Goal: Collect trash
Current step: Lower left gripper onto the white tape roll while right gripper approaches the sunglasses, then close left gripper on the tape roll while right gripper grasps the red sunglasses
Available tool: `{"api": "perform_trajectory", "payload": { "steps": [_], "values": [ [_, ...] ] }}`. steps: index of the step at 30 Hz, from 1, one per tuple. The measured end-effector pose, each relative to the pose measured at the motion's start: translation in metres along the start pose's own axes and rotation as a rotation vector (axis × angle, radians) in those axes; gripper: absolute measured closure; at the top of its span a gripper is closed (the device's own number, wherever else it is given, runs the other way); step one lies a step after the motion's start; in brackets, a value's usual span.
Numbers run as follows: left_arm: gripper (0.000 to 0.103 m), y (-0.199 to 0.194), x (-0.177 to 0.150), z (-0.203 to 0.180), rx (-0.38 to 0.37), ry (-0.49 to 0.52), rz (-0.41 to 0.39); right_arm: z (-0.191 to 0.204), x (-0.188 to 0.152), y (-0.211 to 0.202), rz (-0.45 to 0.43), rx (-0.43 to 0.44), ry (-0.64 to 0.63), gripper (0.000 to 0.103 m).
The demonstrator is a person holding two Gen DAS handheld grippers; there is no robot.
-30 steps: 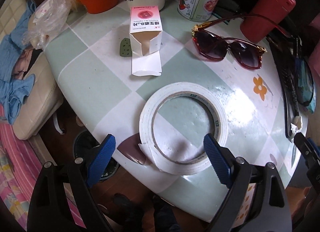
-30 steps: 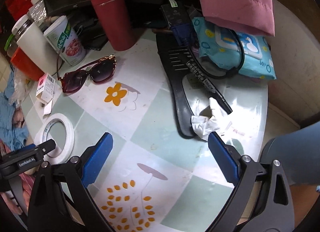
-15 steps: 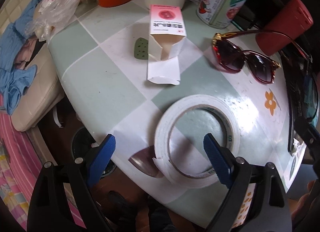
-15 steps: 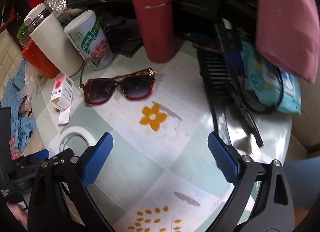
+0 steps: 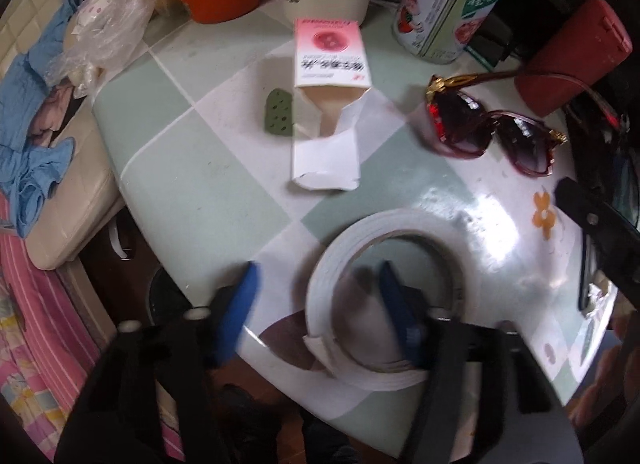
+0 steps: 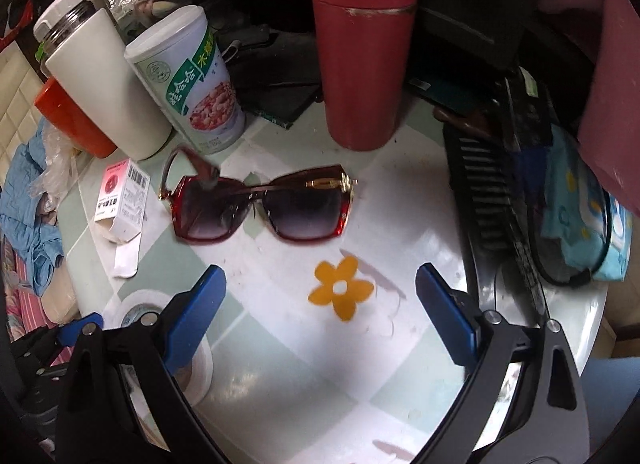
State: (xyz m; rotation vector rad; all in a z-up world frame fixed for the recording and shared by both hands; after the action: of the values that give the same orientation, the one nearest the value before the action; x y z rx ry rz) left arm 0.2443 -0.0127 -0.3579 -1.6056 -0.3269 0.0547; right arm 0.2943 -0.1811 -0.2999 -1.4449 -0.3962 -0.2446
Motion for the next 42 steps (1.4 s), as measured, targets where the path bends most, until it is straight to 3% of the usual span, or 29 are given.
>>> {"api": "perform_trajectory", "payload": {
  "steps": [2, 9, 19, 21, 24, 37, 38, 39, 42],
  "values": [
    [0.066, -0.001, 0.008, -0.008, -0.018, 0.005, 0.005, 0.001, 0.006, 0.004, -0.002, -0.004, -0.007, 0.008],
    [0.087, 0.001, 0.024, -0.013, -0.07, -0.019, 0.015, 0.005, 0.03, 0.018, -0.007, -0.013, -0.049, 0.008],
    [0.088, -0.003, 0.035, -0.009, -0.102, -0.057, 0.023, 0.017, 0.047, 0.047, 0.033, 0.012, -0.076, 0.01],
    [0.088, -0.003, 0.036, -0.009, -0.105, -0.06, 0.025, 0.019, 0.046, 0.054, 0.062, 0.024, -0.078, 0.026],
    [0.088, -0.004, 0.039, -0.008, -0.11, -0.067, 0.03, 0.017, 0.042, 0.062, 0.087, 0.038, -0.061, 0.038],
    [0.088, -0.002, 0.033, 0.008, -0.117, -0.072, 0.028, 0.0, 0.029, 0.05, 0.067, 0.091, -0.012, 0.042],
    [0.088, -0.002, 0.031, 0.007, -0.119, -0.07, 0.029, -0.002, 0.026, 0.047, 0.064, 0.097, -0.002, 0.045],
    [0.088, -0.001, 0.031, 0.007, -0.122, -0.071, 0.029, -0.003, 0.025, 0.044, 0.063, 0.104, 0.005, 0.077],
    [0.088, -0.001, 0.027, 0.007, -0.138, -0.082, 0.033, -0.008, 0.017, 0.037, 0.068, 0.113, 0.024, 0.088]
  ]
}}
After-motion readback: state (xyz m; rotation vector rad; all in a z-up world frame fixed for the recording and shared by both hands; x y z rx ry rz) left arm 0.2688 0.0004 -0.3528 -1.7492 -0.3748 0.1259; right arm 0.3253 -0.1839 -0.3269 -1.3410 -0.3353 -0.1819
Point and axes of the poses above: each gripper's, at about its wrist camera, not at the fingertips, and y roughly the way its jaws point, z to its left, x to its top, the point moved 5 cm from there along y, roughly the way its jaws point, and after that the axes turned 3 degrees about y, right-handed, at the moved point
